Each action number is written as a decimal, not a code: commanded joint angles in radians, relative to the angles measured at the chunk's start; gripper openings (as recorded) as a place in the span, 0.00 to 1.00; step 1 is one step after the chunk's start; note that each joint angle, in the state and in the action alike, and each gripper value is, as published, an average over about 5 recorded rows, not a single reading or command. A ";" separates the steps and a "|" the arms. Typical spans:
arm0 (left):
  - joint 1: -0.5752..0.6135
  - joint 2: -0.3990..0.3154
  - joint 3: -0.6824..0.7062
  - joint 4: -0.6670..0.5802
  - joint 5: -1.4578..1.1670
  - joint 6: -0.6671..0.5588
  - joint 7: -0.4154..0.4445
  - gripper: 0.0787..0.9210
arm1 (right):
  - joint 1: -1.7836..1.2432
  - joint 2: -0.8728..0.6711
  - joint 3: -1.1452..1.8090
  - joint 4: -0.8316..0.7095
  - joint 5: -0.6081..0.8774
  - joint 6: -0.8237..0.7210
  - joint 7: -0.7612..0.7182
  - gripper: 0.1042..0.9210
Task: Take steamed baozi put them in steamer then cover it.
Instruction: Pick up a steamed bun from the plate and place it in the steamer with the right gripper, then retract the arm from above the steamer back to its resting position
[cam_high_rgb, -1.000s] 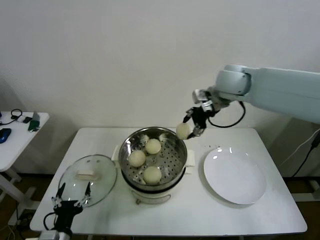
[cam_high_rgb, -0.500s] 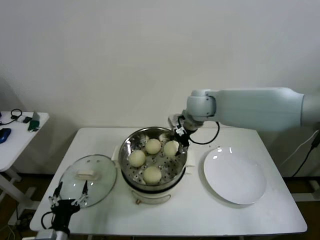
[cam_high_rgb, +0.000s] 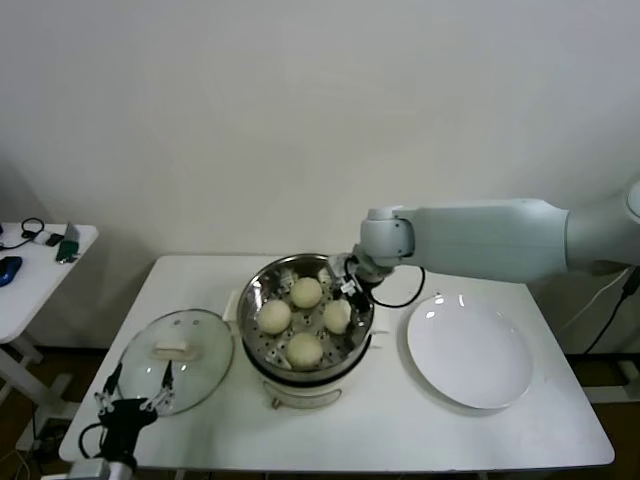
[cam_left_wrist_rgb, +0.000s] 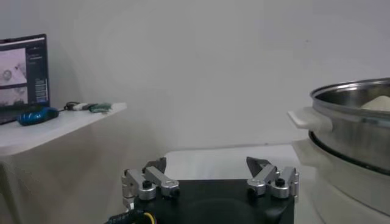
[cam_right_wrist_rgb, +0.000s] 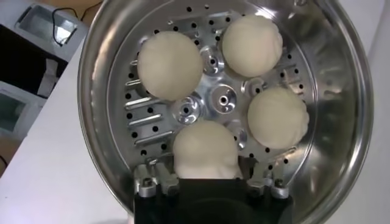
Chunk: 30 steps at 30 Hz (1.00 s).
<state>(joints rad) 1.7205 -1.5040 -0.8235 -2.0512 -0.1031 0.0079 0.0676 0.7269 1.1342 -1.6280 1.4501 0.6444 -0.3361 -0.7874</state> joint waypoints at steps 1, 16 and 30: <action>0.003 0.004 -0.004 -0.016 -0.003 0.009 0.002 0.88 | 0.132 -0.060 0.040 -0.032 0.116 0.076 -0.154 0.86; -0.019 0.011 0.025 -0.041 -0.004 0.029 0.012 0.88 | -0.169 -0.477 0.526 -0.063 0.436 0.137 0.647 0.88; -0.068 0.032 0.029 -0.022 0.028 0.027 -0.010 0.88 | -1.570 -0.706 1.887 0.132 0.252 0.316 0.530 0.88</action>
<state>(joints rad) 1.6713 -1.4859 -0.7945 -2.0779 -0.0911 0.0334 0.0680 0.1863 0.5926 -0.7534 1.4675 0.9745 -0.1544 -0.3483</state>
